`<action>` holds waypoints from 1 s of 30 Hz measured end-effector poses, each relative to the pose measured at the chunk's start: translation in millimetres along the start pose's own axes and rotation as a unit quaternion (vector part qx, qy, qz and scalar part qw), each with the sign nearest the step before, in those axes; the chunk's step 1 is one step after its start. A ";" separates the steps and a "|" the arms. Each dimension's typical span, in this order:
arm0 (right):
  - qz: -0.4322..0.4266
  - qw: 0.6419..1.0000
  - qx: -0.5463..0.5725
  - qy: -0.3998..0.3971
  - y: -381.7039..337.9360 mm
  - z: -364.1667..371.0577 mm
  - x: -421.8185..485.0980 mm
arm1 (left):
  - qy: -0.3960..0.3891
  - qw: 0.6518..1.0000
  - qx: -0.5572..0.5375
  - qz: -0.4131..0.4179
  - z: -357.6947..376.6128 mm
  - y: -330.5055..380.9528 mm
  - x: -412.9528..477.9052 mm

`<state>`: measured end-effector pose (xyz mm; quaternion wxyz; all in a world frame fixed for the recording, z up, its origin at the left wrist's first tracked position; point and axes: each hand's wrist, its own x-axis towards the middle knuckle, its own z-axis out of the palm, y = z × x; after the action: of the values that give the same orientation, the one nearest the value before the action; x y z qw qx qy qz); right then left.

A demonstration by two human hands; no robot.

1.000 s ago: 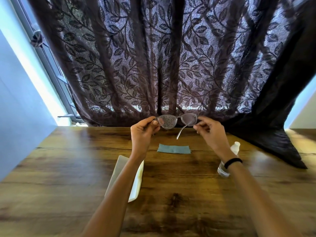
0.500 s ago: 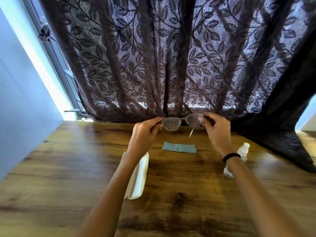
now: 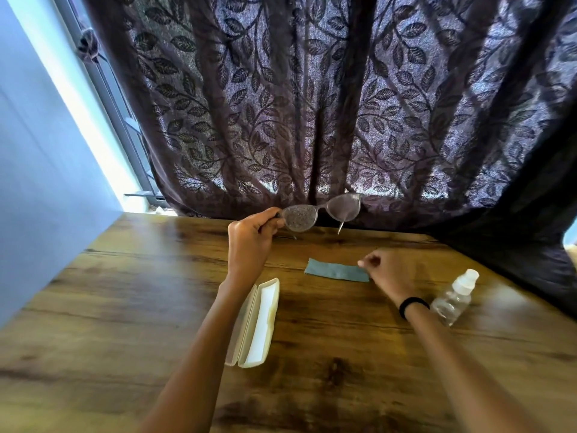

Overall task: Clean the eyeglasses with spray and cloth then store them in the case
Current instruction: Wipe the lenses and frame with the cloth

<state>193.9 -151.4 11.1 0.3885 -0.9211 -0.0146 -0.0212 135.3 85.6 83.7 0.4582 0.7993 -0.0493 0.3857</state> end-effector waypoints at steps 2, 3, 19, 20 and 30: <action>-0.046 0.998 -0.046 -0.001 -3.7 12.1 3.0 | 0.000 1.000 -0.007 -0.004 0.5 -1.9 -1.2; -0.075 0.995 -0.071 -0.007 -8.2 17.7 3.8 | 0.000 1.000 -0.011 -0.007 0.9 -3.1 -1.5; -0.071 0.994 -0.076 -0.026 -30.7 24.5 4.7 | 0.001 1.000 -0.001 -0.015 -2.3 -14.5 -1.2; -0.074 0.995 -0.049 -0.033 -35.4 16.0 0.9 | 0.002 1.000 0.001 -0.015 -2.6 -14.1 -0.9; -0.048 0.877 0.472 -0.069 -105.1 -62.0 -72.9 | 0.012 0.999 0.023 0.032 2.9 6.7 4.2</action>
<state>114.7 -123.2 125.8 0.7740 -0.6253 -0.0940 0.0333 137.1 80.7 90.3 0.4279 0.8028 -0.0606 0.4108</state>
